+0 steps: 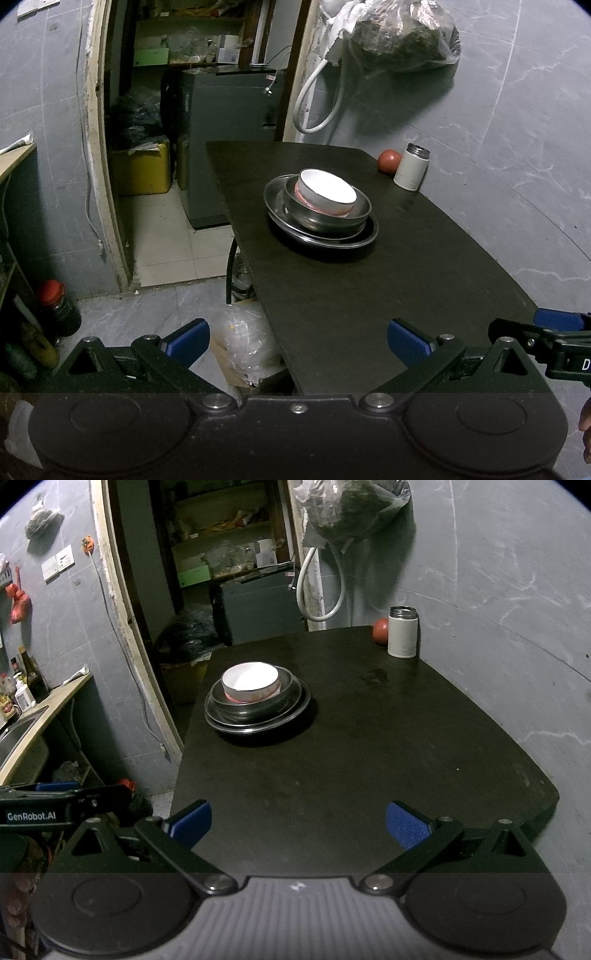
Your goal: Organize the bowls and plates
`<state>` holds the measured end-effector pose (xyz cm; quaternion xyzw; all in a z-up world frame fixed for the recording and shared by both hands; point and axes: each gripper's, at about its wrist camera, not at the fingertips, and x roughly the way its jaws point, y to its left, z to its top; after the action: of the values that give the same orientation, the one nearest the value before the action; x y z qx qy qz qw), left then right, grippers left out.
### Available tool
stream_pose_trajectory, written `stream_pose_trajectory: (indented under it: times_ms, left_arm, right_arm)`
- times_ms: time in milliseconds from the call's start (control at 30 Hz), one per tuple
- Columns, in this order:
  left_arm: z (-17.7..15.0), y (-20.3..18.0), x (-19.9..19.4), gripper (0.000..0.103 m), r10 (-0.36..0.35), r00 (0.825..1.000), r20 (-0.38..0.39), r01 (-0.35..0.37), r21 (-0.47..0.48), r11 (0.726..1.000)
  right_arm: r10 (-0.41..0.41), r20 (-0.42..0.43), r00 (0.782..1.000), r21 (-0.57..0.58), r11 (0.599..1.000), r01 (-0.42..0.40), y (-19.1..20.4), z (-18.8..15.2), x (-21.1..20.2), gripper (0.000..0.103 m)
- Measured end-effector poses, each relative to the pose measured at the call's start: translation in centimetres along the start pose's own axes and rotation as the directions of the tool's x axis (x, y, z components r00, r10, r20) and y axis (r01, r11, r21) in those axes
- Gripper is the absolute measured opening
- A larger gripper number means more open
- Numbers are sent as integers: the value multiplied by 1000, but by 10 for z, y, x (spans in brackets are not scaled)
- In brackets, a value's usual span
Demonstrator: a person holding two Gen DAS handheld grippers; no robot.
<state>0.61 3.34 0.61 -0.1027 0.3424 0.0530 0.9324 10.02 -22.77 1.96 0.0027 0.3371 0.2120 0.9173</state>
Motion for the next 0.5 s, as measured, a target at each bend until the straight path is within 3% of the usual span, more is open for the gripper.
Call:
stream_pose_trajectory:
  times_ms: [500]
  left_arm:
    - [0,4,4,102,-5,1000,-7,5,-10,1000]
  right_arm:
    - [0,-9,1000,-8,1000,0,5,2,5,103]
